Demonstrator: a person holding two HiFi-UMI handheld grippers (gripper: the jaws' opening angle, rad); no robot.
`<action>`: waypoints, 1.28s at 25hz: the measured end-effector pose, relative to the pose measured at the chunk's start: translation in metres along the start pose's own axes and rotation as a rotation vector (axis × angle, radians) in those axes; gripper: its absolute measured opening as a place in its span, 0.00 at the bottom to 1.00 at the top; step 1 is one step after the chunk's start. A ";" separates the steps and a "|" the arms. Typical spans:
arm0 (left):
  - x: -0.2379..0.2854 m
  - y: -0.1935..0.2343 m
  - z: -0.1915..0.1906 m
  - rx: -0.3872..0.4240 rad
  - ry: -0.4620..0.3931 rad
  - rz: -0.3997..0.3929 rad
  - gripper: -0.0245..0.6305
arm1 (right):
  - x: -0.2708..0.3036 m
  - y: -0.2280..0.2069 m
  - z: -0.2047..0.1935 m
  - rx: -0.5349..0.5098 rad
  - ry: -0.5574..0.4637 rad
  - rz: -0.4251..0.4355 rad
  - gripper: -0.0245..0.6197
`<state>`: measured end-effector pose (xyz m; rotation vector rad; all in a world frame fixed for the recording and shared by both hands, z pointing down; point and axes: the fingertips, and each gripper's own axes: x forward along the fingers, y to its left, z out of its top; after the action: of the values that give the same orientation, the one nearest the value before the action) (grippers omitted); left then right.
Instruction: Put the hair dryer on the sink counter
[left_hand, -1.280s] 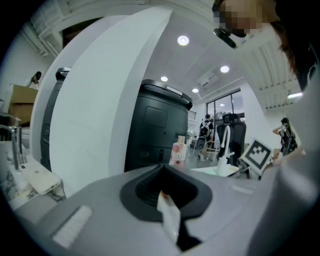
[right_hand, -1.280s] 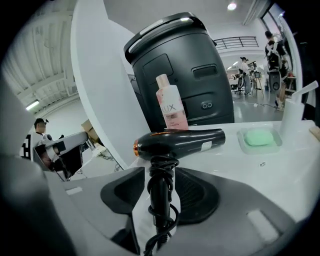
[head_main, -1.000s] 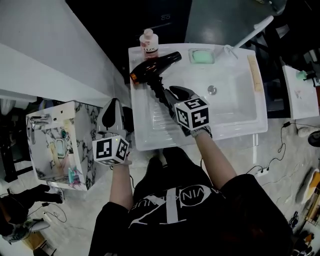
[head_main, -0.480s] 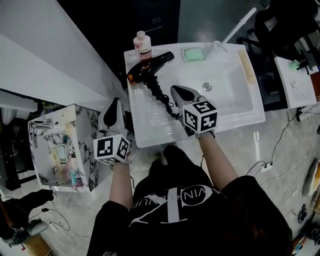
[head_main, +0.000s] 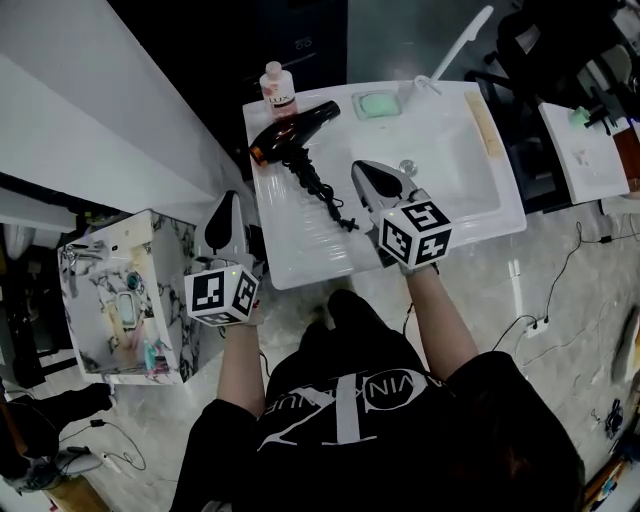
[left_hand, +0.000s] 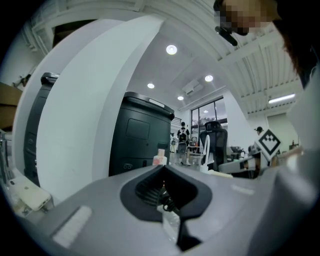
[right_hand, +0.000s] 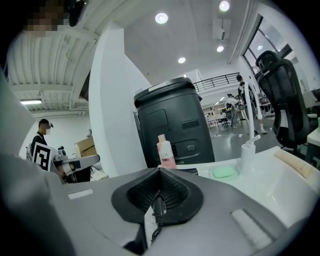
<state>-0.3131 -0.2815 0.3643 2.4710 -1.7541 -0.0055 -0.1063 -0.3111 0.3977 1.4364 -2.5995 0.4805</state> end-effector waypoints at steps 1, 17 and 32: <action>-0.001 0.000 0.001 0.003 -0.002 -0.001 0.04 | -0.003 0.000 0.003 -0.003 -0.011 -0.001 0.04; -0.023 0.006 0.028 0.040 -0.049 0.017 0.04 | -0.035 0.008 0.040 -0.033 -0.137 -0.031 0.04; -0.024 0.014 0.051 0.064 -0.083 0.030 0.04 | -0.041 0.010 0.059 -0.046 -0.185 -0.037 0.04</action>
<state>-0.3381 -0.2680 0.3131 2.5228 -1.8528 -0.0506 -0.0908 -0.2934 0.3287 1.5804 -2.6982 0.2934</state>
